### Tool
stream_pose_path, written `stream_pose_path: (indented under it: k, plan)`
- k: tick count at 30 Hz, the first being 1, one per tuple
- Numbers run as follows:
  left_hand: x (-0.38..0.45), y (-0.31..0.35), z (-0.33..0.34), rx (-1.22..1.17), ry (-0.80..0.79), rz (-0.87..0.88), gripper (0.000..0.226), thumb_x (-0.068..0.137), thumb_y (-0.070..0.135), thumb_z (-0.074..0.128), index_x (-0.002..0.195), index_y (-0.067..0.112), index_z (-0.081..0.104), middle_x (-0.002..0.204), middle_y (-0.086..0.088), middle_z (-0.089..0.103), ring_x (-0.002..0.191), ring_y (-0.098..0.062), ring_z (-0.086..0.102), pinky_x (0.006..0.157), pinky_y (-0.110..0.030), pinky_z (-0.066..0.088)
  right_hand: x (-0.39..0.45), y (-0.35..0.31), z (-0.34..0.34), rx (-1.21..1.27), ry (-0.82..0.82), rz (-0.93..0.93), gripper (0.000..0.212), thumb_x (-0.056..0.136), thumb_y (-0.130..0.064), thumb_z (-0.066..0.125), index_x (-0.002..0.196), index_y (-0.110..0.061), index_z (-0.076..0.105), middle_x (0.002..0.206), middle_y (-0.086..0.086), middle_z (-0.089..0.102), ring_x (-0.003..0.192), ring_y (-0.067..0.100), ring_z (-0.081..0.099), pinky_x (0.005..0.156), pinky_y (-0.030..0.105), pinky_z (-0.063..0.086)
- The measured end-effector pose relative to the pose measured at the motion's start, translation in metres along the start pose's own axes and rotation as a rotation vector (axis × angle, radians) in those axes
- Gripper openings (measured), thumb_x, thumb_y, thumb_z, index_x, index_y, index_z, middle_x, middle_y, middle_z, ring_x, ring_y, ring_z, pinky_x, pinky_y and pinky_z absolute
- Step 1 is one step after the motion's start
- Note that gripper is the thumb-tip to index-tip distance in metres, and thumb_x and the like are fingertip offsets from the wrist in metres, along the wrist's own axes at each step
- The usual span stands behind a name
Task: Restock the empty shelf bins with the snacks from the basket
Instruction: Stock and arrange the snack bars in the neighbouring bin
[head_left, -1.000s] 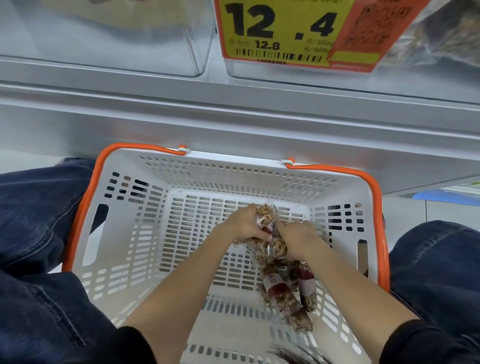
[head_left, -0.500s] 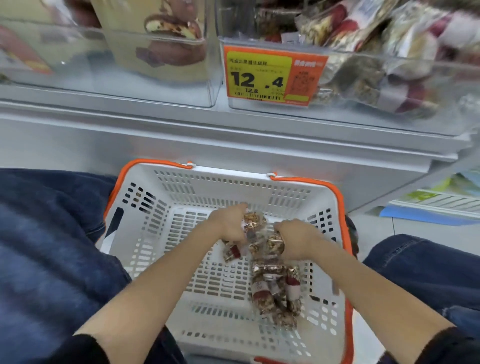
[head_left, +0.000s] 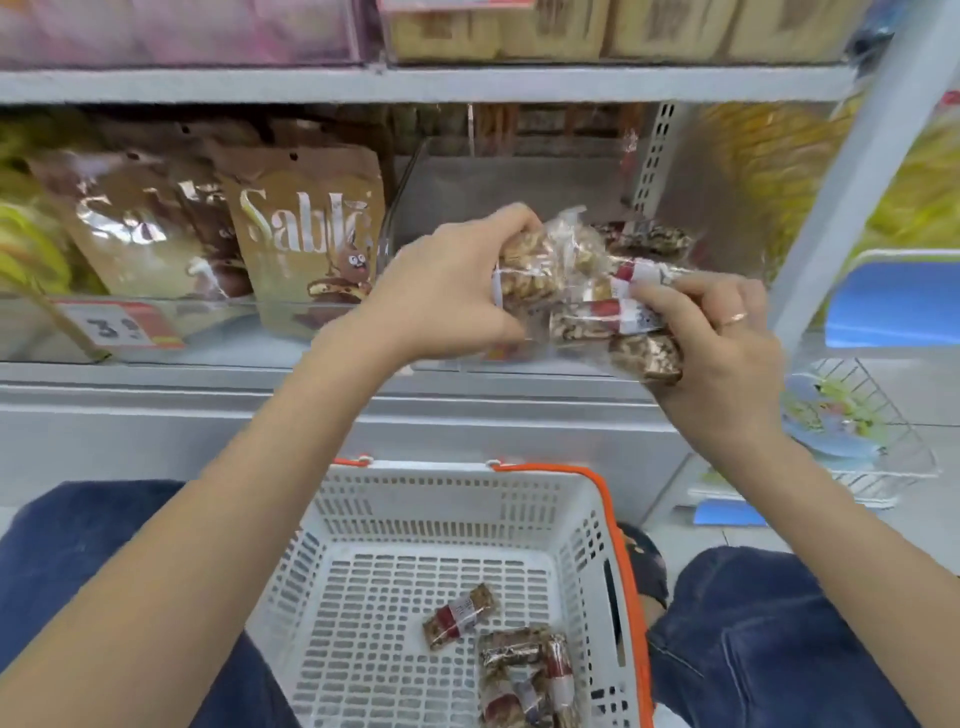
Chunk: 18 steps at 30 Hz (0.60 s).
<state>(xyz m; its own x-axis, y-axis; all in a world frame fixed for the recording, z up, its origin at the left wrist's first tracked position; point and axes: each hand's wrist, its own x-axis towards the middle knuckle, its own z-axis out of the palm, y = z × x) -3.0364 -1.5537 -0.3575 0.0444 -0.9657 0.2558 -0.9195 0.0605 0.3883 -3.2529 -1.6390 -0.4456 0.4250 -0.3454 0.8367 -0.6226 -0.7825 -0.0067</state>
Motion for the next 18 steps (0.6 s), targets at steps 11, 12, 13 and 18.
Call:
stream_pose_path:
  k: [11, 12, 13, 18]
  plan:
    - [0.134, -0.063, 0.045, 0.288, -0.055, -0.128, 0.08, 0.083, 0.044, 0.065, 0.148, 0.03, 0.02, 0.141, -0.011, 0.044, 0.125, -0.031, 0.046, 0.095, -0.041, 0.045, 0.084, 0.05, 0.079, -0.166, -0.402, 0.227, 0.073, 0.068, -0.024, 0.082, 0.131, -0.026, 0.045, 0.134, 0.019, 0.04, 0.12, 0.038, 0.036, 0.092, 0.047, 0.04]
    - [0.134, -0.073, 0.054, 0.232, -0.146, -0.179, 0.087, 0.082, 0.056, 0.062, 0.15, 0.028, 0.014, 0.149, -0.011, 0.034, 0.133, -0.03, 0.037, 0.103, -0.042, 0.039, 0.086, 0.053, 0.082, -0.133, -0.533, 0.285, 0.079, 0.071, -0.042, 0.078, 0.137, -0.031, 0.036, 0.142, 0.019, 0.03, 0.129, 0.039, 0.027, 0.101, 0.049, 0.032]
    - [0.131, -0.084, 0.063, 0.183, -0.224, -0.232, 0.091, 0.082, 0.064, 0.055, 0.15, 0.027, 0.008, 0.155, -0.009, 0.022, 0.139, -0.029, 0.026, 0.11, -0.043, 0.03, 0.089, 0.057, 0.082, -0.072, -0.644, 0.329, 0.086, 0.071, -0.057, 0.072, 0.141, -0.036, 0.029, 0.149, 0.016, 0.02, 0.136, 0.039, 0.018, 0.108, 0.05, 0.024]
    - [0.122, -0.103, 0.083, -0.029, -0.304, -0.39, 0.098, 0.076, 0.076, 0.047, 0.15, 0.034, -0.001, 0.159, -0.006, 0.003, 0.145, -0.032, 0.006, 0.117, -0.046, 0.014, 0.09, 0.072, 0.06, 0.184, -0.923, 0.386, 0.11, 0.046, -0.097, 0.039, 0.143, -0.052, 0.014, 0.16, 0.0, -0.008, 0.145, 0.027, -0.015, 0.116, 0.047, -0.002]
